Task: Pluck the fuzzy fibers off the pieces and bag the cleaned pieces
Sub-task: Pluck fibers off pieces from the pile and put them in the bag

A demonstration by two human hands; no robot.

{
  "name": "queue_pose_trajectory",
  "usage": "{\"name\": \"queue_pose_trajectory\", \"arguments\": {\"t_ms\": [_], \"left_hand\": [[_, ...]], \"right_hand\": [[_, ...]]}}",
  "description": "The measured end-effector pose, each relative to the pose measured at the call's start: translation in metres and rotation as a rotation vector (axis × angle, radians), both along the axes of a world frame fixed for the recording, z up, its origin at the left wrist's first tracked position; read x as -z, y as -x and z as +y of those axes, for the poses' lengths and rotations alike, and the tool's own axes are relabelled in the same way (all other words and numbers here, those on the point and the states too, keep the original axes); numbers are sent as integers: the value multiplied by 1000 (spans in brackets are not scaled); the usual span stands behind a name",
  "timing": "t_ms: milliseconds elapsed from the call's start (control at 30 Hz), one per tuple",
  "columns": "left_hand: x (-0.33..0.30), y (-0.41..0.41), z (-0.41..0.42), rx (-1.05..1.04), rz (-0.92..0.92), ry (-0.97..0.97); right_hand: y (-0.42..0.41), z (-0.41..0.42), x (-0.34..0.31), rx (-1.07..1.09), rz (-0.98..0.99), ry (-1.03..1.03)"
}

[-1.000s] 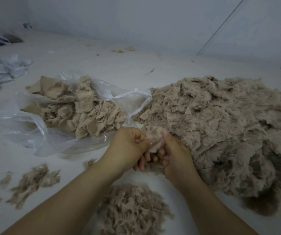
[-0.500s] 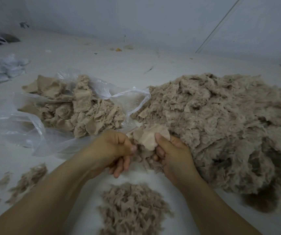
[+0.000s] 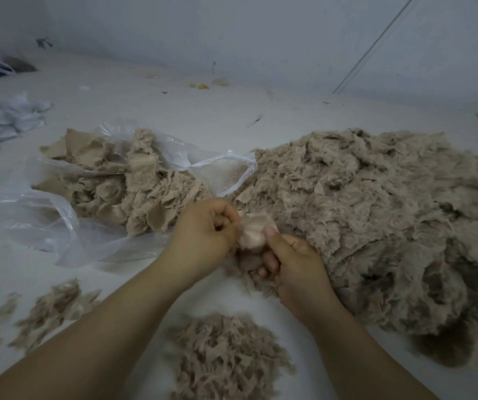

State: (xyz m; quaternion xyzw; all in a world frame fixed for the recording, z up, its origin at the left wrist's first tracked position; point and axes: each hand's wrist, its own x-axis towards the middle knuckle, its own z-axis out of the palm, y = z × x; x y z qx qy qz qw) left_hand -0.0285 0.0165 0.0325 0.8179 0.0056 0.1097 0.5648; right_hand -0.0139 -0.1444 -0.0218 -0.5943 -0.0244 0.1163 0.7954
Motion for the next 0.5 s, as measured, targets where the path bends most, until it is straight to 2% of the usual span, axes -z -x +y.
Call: {"name": "queue_pose_trajectory", "arguments": {"t_ms": [133,200,267,333,400,500], "left_hand": [[-11,-20,38,-379,-279,-135],[-12,-28,60,-447,-359,-412],[-6,-35,73,-371,-198,-865],[-3,-36,76,-324,26,-1132],[-3,-31,69,-326,40,-1181],[-2,-19,49,-336,-199,-1070]], "right_hand": [[-1,3,-1,0,17,-29],[-1,4,-3,0,21,-32],[-1,5,-4,5,27,-27],[0,5,-5,9,35,-24],[1,4,-6,12,42,-25],[2,4,-8,16,57,-32]]}}
